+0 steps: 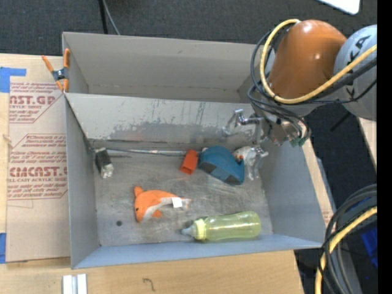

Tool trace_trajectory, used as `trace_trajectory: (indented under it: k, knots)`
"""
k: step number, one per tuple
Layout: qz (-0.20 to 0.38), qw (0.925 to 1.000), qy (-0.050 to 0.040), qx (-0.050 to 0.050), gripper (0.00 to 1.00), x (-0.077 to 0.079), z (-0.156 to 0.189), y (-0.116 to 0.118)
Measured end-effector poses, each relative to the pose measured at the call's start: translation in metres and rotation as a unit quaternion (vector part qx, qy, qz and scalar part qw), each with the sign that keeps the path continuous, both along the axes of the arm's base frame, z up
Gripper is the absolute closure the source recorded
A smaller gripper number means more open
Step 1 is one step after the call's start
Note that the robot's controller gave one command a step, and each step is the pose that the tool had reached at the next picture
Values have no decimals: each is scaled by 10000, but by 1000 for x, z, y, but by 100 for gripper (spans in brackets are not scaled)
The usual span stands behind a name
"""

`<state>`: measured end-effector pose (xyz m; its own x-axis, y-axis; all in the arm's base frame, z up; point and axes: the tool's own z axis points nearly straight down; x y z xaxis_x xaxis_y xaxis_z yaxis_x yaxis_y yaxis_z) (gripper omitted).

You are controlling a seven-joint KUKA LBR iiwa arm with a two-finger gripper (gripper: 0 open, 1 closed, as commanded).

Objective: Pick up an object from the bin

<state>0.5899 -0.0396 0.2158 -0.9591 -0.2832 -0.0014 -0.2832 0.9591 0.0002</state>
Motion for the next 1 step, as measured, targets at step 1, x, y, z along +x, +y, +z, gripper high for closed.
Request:
trace_trajectory:
  k: [1]
  knots:
    - [154, 9999, -48, -3, 0, -3, 5, -4]
